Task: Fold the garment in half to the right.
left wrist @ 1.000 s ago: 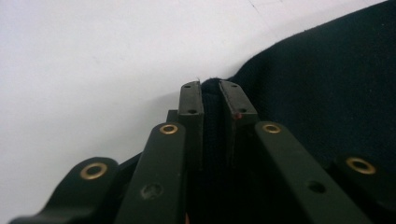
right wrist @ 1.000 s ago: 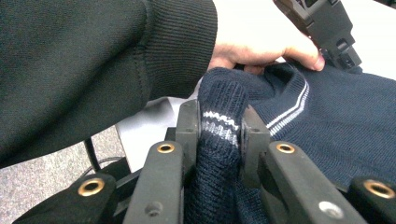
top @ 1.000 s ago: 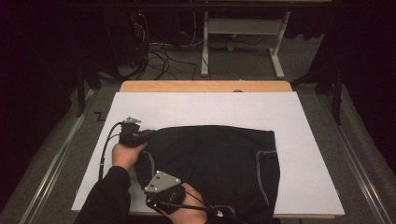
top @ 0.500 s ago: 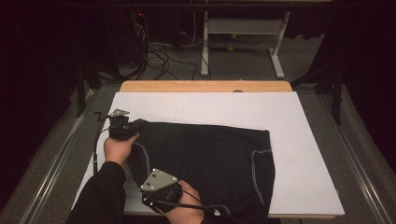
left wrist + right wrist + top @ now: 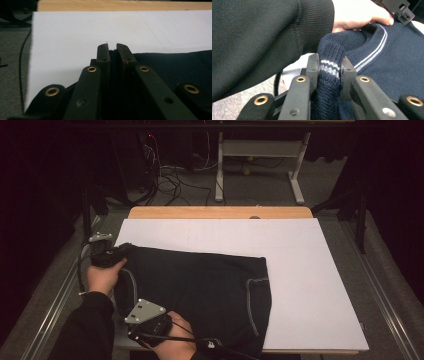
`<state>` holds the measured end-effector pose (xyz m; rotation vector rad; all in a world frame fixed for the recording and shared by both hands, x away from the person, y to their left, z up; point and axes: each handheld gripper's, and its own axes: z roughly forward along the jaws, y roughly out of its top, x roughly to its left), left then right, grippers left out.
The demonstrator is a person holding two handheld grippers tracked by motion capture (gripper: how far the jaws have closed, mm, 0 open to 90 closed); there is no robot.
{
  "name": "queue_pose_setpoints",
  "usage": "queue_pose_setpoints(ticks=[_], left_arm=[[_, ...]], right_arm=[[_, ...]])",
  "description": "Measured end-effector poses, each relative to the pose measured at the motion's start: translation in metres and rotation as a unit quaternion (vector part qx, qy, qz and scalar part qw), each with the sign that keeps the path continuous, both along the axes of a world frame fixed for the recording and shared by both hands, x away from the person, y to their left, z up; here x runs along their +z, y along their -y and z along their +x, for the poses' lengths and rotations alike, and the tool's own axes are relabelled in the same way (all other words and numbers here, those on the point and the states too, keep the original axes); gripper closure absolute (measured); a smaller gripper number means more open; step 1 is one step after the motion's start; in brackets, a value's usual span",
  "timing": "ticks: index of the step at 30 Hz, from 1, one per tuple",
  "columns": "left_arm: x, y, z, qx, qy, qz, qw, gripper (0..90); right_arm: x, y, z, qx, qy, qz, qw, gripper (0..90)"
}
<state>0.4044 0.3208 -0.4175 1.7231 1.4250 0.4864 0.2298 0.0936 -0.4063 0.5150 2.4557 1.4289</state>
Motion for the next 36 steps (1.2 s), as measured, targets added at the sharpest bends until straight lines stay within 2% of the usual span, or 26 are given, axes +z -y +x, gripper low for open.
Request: queue_pose_setpoints(ticks=[4, 7, 11, 15, 19, 25, 30, 36], left_arm=[[0.006, -0.016, -0.006, 0.008, -0.002, 0.004, 1.0, 77.6], [0.004, -0.019, -0.008, 0.01, -0.008, 0.003, 0.9999, 77.5], [0.006, -0.013, -0.008, 0.009, -0.01, -0.004, 0.9999, 77.4], [0.015, 0.002, -0.009, 0.006, -0.008, -0.006, 0.9999, 77.3], [0.032, 0.028, -0.005, -0.008, -0.003, -0.002, 1.0, 77.2], [0.053, 0.08, 0.001, -0.035, 0.008, 0.012, 0.9993, 77.1], [0.054, 0.121, 0.012, -0.049, 0.002, 0.028, 0.9984, 76.8], [0.049, 0.158, 0.02, -0.052, -0.007, 0.04, 0.9978, 76.5]], right_arm=[[0.0, -0.012, -0.001, 0.01, 0.0, 0.01, 0.9999, 75.7], [-0.001, -0.015, -0.002, 0.013, 0.001, 0.008, 0.9999, 75.7], [0.0, -0.011, -0.005, 0.01, 0.007, 0.006, 0.9999, 75.6], [0.005, 0.004, -0.008, 0.0, 0.017, 0.017, 0.9997, 75.6], [0.011, 0.028, -0.011, -0.02, 0.034, 0.024, 0.9989, 75.6], [0.019, 0.063, -0.016, -0.043, 0.043, 0.045, 0.9971, 75.6], [0.018, 0.088, -0.018, -0.056, 0.05, 0.051, 0.9959, 75.6], [0.011, 0.123, -0.014, -0.082, 0.042, 0.065, 0.9936, 75.6]])
